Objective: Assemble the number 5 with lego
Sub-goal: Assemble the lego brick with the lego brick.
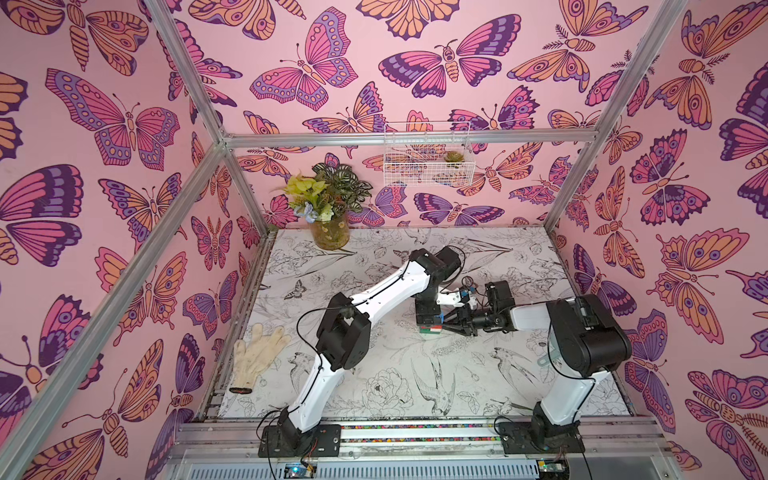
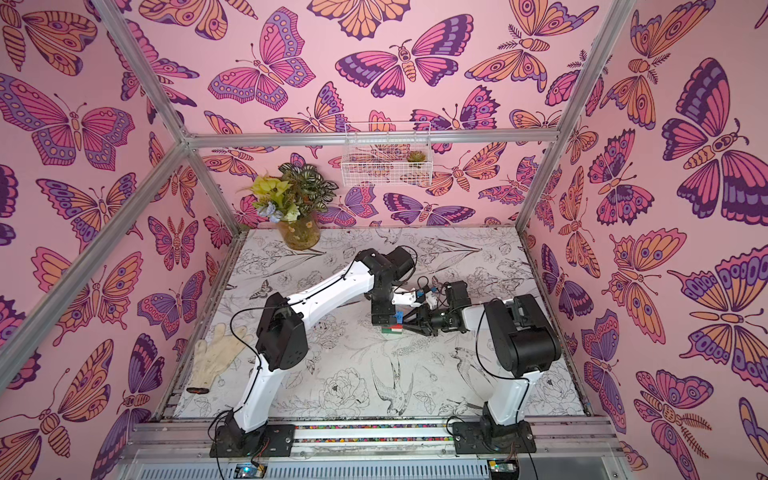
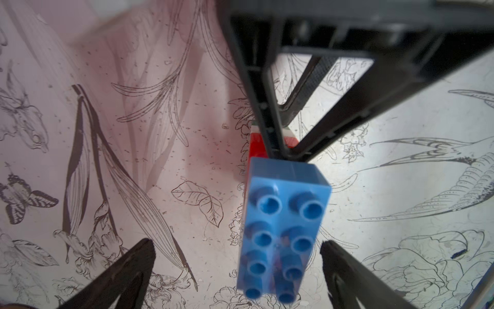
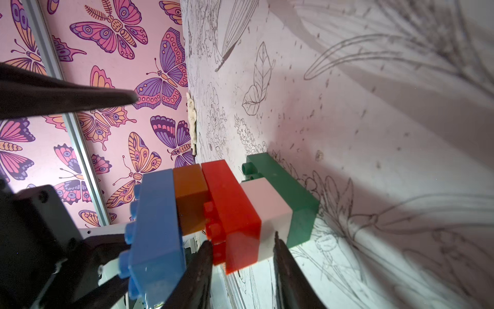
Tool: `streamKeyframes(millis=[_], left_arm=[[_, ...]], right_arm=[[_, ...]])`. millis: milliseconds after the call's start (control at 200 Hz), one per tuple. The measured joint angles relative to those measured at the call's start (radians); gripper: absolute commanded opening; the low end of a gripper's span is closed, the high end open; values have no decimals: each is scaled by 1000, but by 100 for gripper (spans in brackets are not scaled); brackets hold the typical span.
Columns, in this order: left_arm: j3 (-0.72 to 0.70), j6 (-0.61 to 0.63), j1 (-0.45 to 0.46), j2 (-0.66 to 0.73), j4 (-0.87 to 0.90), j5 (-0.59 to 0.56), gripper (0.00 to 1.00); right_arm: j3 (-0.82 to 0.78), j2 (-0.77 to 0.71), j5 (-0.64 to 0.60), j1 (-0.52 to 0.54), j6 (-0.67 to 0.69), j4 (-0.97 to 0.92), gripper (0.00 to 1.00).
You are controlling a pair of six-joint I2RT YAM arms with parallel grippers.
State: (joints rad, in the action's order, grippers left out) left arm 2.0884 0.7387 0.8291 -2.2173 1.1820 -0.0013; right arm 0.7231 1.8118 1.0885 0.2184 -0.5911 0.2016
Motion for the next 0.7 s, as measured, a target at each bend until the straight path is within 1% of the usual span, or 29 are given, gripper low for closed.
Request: streamKeyframes(millis=[225, 491, 581, 701], left_arm=[[-84, -12, -13, 95, -54, -7, 100], [-369, -26, -20, 308, -284, -23, 100], [-433, -44, -22, 357, -357, -24, 100], [-480, -85, -33, 383, -443, -26, 100]], right_arm=[[-8, -6, -3, 0, -14, 4, 41], [-21, -10, 0, -10, -30, 27, 42], [-26, -17, 2, -16, -34, 26, 42], [-27, -26, 1, -21, -36, 26, 42]])
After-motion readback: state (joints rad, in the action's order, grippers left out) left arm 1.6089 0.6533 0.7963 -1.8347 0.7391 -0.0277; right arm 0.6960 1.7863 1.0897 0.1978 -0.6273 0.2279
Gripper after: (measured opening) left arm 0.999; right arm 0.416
